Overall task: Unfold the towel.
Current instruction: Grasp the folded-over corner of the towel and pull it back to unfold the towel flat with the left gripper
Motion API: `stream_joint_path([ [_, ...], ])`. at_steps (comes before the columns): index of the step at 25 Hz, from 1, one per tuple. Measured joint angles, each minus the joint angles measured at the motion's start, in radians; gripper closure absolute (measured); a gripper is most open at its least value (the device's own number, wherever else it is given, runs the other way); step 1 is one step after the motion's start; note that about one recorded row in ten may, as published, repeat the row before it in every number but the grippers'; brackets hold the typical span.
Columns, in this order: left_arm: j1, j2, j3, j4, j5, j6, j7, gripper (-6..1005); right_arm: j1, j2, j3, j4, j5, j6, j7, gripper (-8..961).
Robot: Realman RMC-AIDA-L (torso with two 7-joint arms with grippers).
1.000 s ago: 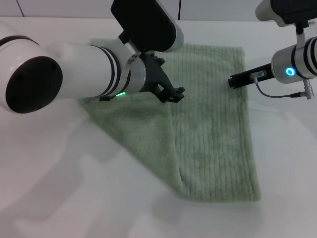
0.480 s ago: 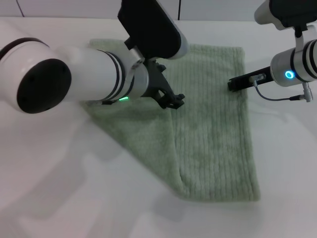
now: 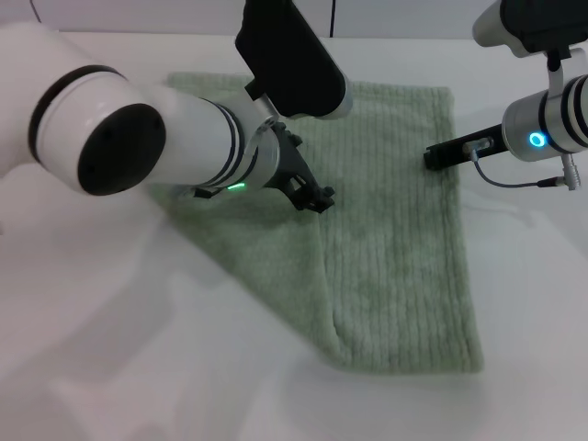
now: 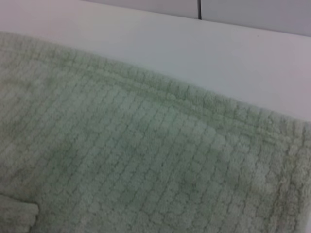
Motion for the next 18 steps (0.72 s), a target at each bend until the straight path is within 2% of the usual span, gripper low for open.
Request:
stream_joint_path([
  [5,-0.037,0.0,0.005,0.059,-0.001,0.028,-0.018,189,0.001,0.0,0.0,0.001,-0.001,0.0,0.0,953],
  [15,-0.064,-0.003,0.005,0.105,-0.003,0.034,-0.019,190,0.002,0.0,0.0,0.001,-0.001,0.002,0.0,954],
  [18,-0.1,-0.005,0.015,0.153,-0.029,0.036,-0.019,190,0.003,0.0,0.0,0.001,-0.002,0.002,0.0,954],
])
